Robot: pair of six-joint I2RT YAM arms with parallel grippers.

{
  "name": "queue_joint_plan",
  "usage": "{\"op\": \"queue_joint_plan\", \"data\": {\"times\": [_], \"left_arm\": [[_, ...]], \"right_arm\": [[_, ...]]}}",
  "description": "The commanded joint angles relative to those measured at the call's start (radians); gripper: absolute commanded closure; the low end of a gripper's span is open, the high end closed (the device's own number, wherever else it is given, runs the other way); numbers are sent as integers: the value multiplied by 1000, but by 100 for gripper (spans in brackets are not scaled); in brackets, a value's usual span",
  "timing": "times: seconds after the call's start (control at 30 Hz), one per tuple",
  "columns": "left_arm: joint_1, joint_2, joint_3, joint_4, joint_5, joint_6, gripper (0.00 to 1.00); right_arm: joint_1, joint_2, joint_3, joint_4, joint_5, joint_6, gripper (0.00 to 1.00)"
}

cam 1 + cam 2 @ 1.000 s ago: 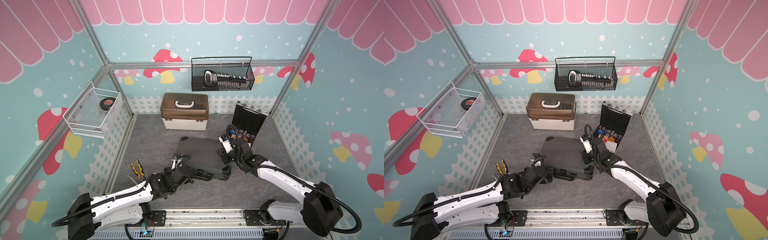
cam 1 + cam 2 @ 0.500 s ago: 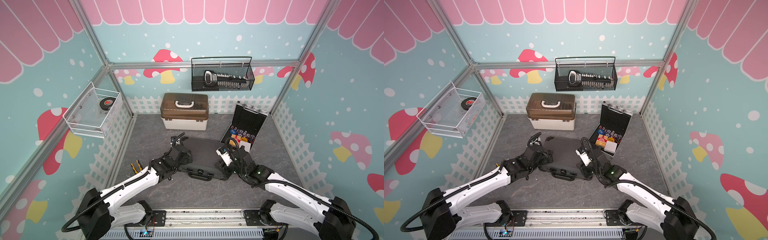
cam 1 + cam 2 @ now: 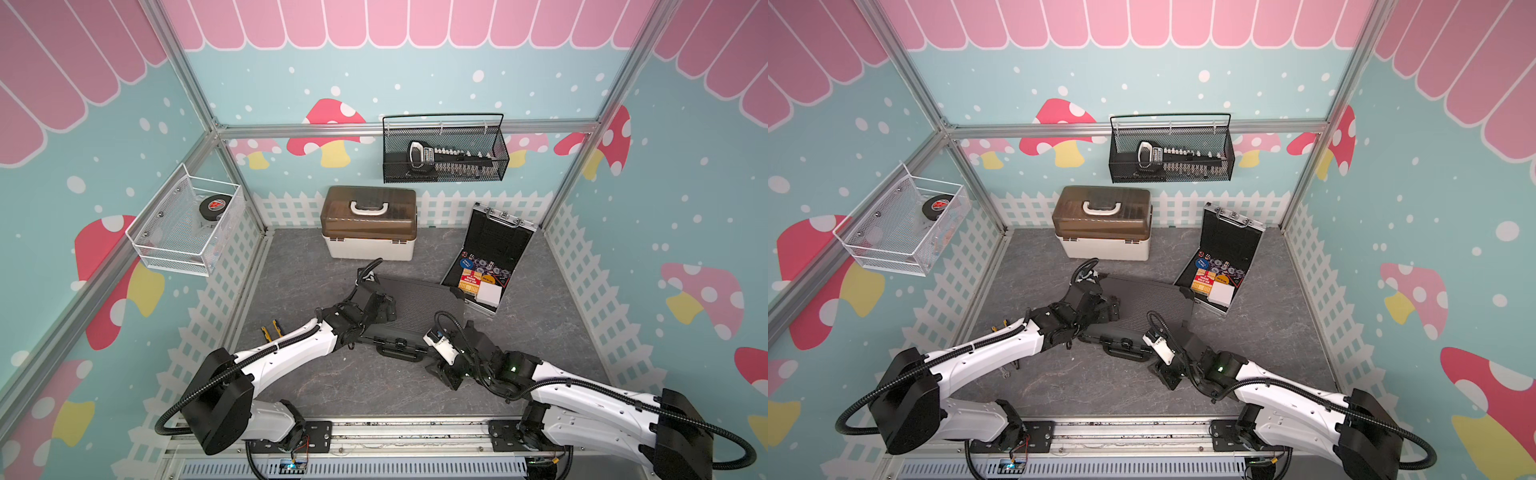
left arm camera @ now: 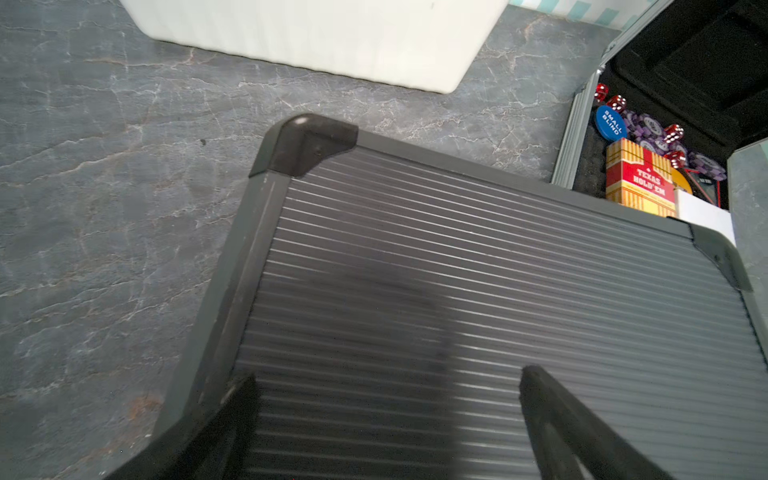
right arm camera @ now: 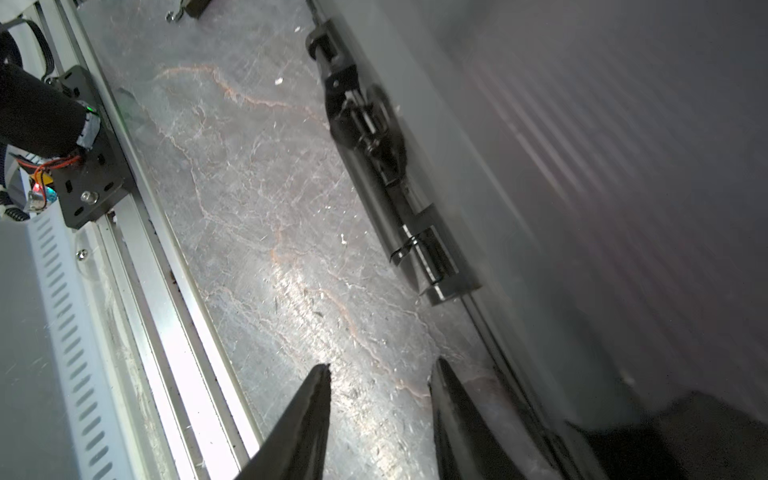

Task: Close the poker set cases
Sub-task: Close the lid of the poker set case, then adjust the case lid of the poker set case.

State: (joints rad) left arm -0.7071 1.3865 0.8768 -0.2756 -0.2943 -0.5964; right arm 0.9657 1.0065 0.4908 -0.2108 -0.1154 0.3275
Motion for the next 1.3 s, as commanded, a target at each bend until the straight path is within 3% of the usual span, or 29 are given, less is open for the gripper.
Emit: {"op": "queue_joint_plan", "data": {"times": [0.0,0.4,0.73,0.97,1.27], "left_arm": [[8,18,29,7,18,6,1],[8,10,27,9,14,7,1],[7,13,24,8,12,12,1],[7,13,23,8,12,17,1],[7,10,25,2,11,19,1]], "right_arm": [[27,30,-34,72,30,51,57],[41,90,-156,436,180,159,50],[41,236,-146,592,157,151,50],[40,312,-150,726,136,148,57],[40,262,-183,794,119,165,65]]}}
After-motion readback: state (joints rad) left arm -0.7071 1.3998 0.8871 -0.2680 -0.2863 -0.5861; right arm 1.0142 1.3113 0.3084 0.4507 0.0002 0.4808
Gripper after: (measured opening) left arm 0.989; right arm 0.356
